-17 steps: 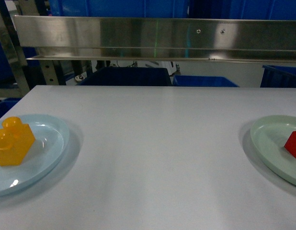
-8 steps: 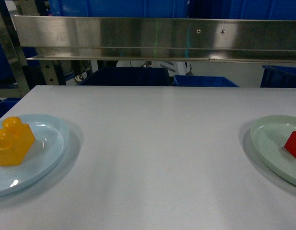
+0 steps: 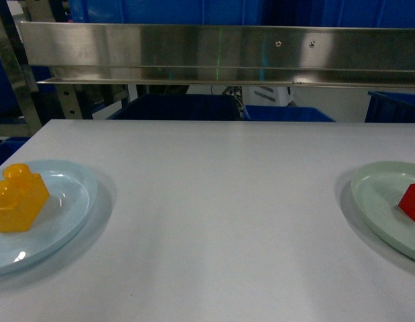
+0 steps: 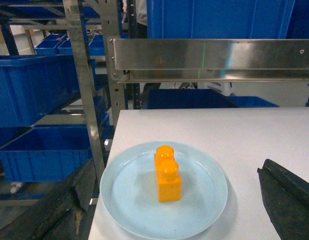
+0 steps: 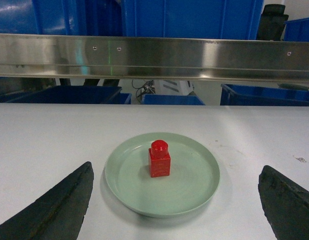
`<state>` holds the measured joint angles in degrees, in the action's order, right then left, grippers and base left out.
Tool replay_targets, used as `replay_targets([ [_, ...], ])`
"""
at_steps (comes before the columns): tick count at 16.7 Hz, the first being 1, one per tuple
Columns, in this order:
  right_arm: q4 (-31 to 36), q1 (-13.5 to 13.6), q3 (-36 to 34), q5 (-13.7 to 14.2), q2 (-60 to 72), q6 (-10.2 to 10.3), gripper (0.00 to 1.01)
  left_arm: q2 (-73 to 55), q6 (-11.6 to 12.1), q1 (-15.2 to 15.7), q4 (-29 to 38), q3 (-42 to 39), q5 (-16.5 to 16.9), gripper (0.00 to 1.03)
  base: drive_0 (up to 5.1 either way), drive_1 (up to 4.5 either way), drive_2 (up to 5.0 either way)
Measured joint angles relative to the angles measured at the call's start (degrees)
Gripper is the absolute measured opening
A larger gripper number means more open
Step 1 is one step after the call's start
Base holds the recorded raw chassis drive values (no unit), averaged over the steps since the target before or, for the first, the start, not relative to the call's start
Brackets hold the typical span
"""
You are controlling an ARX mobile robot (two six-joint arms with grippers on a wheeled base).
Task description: Sort and place red and yellow blocks in left bins
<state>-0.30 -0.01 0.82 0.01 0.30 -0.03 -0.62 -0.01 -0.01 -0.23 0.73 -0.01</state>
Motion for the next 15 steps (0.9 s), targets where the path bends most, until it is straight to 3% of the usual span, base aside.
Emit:
replay_targets([
  [3,0.02,0.0,0.0,-0.02,0.02,0.0,0.98,-0.02,0.0,0.0,0.02,0.0,0.0,0.98,0.0,0.0,0.0],
  [6,13.35,-4.74,1.16,-5.55,15.47,0.76,0.98,-12.57,-0.22,0.15,12.17,1.42,0.02,0.98,0.0,0.0,0.0],
  [8,22.25,-3.54,8.11,-6.86,34.18,2.16,0.98,-30.14,-0.15,2.56,20.44,6.78,4.55,0.98,0.0,0.0,0.0],
  [11,24.63,-1.88,15.65,-5.75,48.52,3.13,0.98,-41.05,0.48,3.04,20.74,12.98,7.61,0.98,0.0,0.0,0.0],
  [15,22.51,-1.01,29.05,-5.14,67.87,5.16,0.98,-54.07,0.72,4.39,15.76,21.62,14.82,0.98,0.0,0.0,0.0],
])
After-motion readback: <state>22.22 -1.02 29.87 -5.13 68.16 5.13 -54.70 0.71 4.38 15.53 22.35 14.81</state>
